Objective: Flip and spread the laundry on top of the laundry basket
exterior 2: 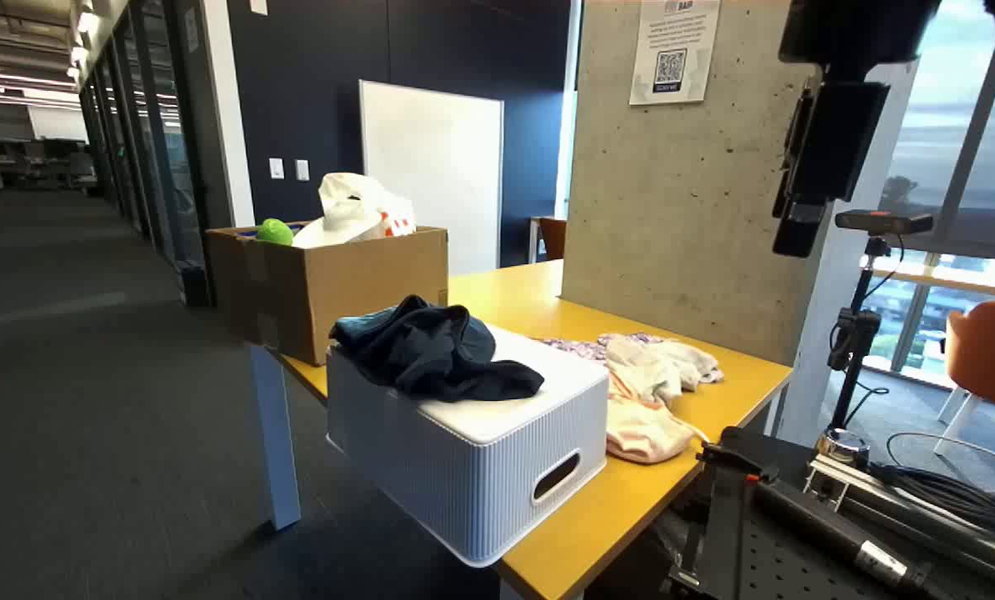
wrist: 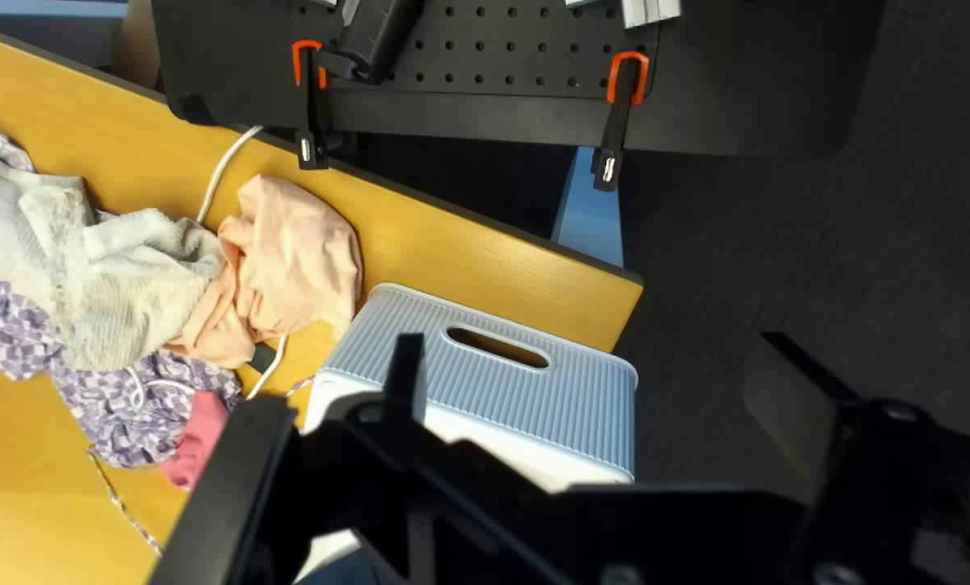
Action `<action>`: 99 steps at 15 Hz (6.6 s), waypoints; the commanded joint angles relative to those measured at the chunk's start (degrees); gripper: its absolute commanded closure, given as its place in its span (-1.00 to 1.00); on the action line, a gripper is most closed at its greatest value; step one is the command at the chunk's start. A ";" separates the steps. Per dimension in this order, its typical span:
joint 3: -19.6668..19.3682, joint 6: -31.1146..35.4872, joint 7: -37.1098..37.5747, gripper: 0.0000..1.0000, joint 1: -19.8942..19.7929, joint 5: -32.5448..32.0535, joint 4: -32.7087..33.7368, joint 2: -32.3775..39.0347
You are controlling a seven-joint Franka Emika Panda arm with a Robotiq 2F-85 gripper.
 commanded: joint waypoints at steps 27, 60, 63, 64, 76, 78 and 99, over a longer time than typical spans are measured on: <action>9.63 42.60 60.99 -1.00 -27.54 -69.88 20.04 54.42; 9.78 43.59 68.65 0.76 -24.45 -74.24 25.91 57.21; 9.55 43.87 68.64 1.00 -24.89 -73.88 25.84 57.11; 9.48 44.00 68.67 1.00 -25.16 -73.72 25.73 56.72; -1.57 42.12 66.71 0.98 -33.40 -72.60 26.49 44.88; -2.92 41.92 67.07 0.98 -34.67 -73.28 27.18 45.18; -11.57 35.19 60.37 0.98 -4.87 -63.72 27.95 37.10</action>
